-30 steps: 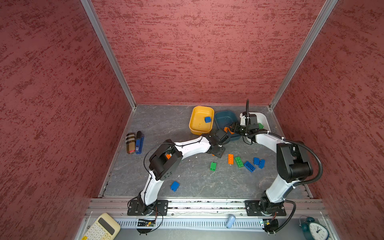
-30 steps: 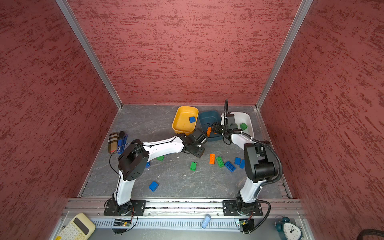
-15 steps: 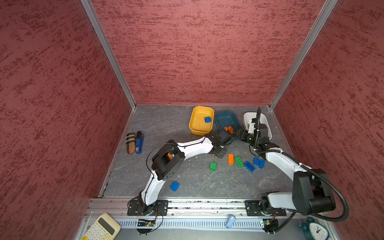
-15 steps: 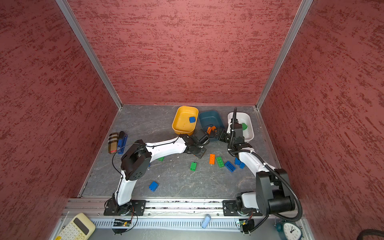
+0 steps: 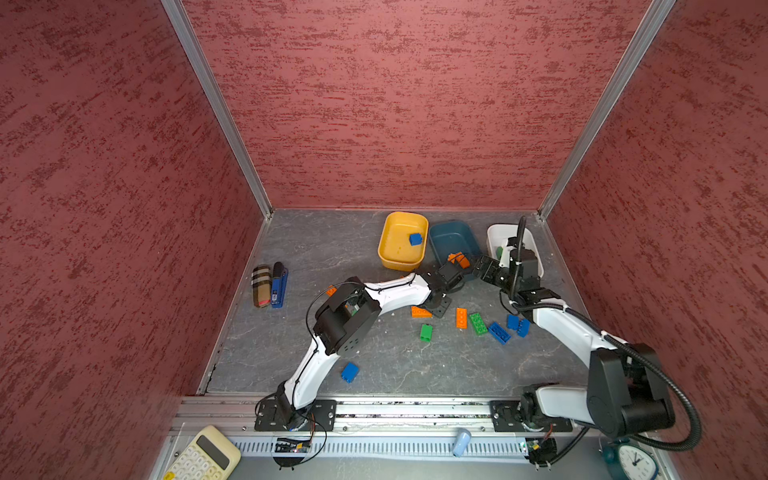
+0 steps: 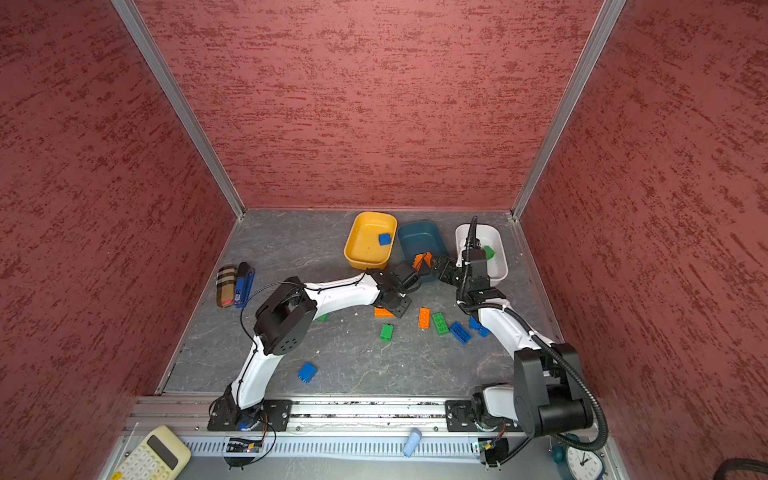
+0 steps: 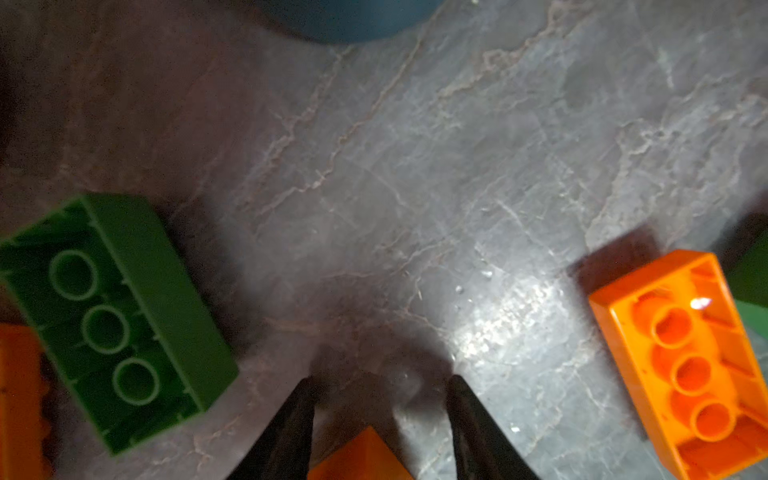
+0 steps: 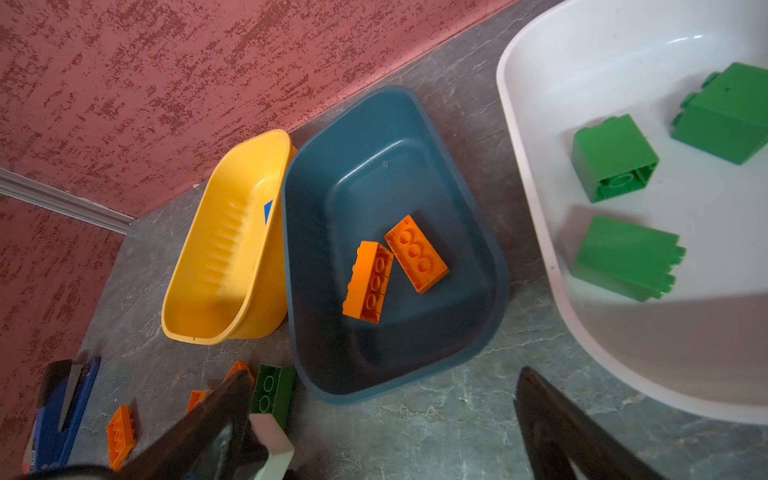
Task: Sort the legos into containers by color
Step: 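Lower the left gripper onto an orange brick and grasp it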
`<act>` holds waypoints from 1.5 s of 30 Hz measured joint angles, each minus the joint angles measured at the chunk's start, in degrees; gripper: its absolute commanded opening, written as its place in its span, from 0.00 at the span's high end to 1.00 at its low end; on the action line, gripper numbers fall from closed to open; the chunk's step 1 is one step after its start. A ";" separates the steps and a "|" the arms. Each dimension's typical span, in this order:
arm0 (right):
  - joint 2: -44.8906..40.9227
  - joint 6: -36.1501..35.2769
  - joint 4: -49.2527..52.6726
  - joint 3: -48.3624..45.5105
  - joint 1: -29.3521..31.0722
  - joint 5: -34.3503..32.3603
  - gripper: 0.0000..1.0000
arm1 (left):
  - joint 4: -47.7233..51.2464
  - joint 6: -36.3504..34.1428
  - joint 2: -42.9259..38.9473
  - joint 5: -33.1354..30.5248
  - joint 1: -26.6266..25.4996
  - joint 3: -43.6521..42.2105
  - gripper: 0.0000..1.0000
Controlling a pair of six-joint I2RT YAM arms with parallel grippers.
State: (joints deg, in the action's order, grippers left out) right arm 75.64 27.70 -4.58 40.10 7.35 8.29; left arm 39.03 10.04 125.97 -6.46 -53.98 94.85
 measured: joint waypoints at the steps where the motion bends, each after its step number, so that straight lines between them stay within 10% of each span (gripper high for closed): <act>1: 0.11 0.09 -0.04 0.00 0.00 -0.02 0.01 | 0.02 -0.04 0.00 0.02 -0.26 0.00 0.36; 11: 0.24 0.37 0.07 0.00 0.00 -0.26 0.01 | 1.81 0.37 -5.95 -0.28 -0.42 -5.53 0.01; 20: 0.24 0.39 0.09 0.00 0.00 -0.28 0.01 | 7.17 12.57 -7.10 -5.16 0.66 -4.72 0.00; 32: 0.22 0.37 0.33 0.00 0.00 -1.07 0.01 | 10.01 17.38 -3.87 -1.31 0.00 -3.65 0.42; 45: -8.85 -0.81 5.25 -3.23 0.00 -11.89 0.01 | 2.73 13.11 -10.05 2.56 1.27 -1.07 0.45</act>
State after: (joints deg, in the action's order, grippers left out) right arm 66.78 26.89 0.67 36.86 7.35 -3.60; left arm 41.76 23.16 115.92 -3.90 -52.71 93.78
